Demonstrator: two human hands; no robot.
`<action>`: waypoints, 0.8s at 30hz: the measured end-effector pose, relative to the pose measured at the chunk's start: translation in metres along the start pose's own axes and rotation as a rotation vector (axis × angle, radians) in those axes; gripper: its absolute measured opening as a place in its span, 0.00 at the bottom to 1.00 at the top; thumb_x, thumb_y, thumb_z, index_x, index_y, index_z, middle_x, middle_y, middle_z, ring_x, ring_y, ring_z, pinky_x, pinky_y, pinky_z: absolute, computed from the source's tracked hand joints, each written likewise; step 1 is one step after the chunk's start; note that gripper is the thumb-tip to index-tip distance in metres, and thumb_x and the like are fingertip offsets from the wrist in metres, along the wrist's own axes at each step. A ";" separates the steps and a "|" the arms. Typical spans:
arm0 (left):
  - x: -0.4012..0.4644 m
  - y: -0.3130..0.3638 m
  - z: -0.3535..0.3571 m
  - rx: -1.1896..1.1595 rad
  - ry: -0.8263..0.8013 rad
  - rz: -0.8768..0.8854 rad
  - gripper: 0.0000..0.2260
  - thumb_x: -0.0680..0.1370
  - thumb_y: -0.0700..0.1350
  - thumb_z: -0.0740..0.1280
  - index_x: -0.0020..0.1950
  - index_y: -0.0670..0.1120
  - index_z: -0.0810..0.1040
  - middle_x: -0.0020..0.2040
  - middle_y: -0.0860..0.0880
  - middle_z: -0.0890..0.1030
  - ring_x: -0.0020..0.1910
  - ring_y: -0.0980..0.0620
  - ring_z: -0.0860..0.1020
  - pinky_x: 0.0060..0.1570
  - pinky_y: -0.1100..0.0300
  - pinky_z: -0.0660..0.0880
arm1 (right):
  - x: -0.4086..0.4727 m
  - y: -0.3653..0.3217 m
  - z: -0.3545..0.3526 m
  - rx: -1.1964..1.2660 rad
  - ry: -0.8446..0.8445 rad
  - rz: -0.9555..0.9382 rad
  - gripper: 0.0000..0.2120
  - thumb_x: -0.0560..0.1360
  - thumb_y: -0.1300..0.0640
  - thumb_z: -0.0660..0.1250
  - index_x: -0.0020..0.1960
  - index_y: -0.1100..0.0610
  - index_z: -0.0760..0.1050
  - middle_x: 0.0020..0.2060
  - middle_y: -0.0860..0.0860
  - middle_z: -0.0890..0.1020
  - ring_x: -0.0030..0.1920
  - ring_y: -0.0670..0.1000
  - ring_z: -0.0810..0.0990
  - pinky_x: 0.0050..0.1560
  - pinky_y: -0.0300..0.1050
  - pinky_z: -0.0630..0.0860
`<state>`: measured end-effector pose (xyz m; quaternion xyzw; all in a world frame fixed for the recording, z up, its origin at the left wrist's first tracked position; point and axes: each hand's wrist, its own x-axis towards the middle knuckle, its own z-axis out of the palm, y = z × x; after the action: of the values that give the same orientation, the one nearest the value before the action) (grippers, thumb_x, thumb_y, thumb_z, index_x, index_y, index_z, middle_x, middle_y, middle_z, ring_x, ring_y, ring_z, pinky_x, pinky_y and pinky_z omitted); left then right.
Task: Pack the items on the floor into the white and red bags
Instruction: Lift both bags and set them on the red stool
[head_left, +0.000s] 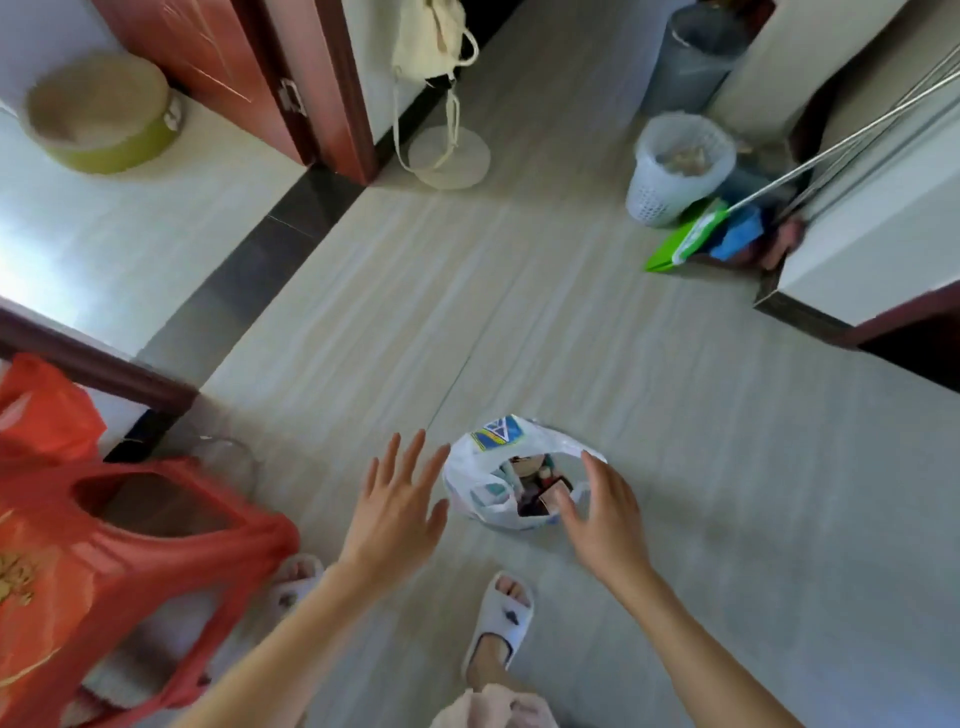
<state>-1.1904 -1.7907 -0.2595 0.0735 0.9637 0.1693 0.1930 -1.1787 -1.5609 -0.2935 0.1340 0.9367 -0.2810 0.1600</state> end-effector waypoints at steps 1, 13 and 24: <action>0.013 0.004 0.022 0.016 -0.048 -0.008 0.26 0.74 0.49 0.60 0.72 0.48 0.64 0.73 0.42 0.62 0.72 0.36 0.59 0.68 0.43 0.60 | 0.014 0.023 0.010 -0.014 -0.012 0.033 0.29 0.72 0.49 0.66 0.67 0.64 0.67 0.63 0.59 0.75 0.64 0.60 0.73 0.64 0.54 0.68; 0.170 0.029 0.270 -0.559 -0.436 -0.657 0.19 0.77 0.50 0.63 0.63 0.41 0.71 0.58 0.45 0.76 0.51 0.47 0.74 0.43 0.63 0.67 | 0.173 0.220 0.143 -0.073 -0.134 0.380 0.34 0.77 0.49 0.62 0.74 0.63 0.51 0.73 0.59 0.60 0.73 0.58 0.57 0.71 0.49 0.56; 0.145 0.010 0.258 -1.153 -0.196 -1.077 0.07 0.70 0.44 0.64 0.36 0.42 0.73 0.42 0.44 0.77 0.40 0.48 0.71 0.42 0.58 0.68 | 0.176 0.162 0.162 0.265 -0.214 0.428 0.15 0.74 0.56 0.63 0.35 0.67 0.70 0.33 0.63 0.77 0.36 0.54 0.71 0.34 0.45 0.64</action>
<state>-1.2199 -1.6744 -0.5304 -0.4996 0.6058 0.5175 0.3401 -1.2478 -1.4942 -0.5658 0.3183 0.8200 -0.3733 0.2948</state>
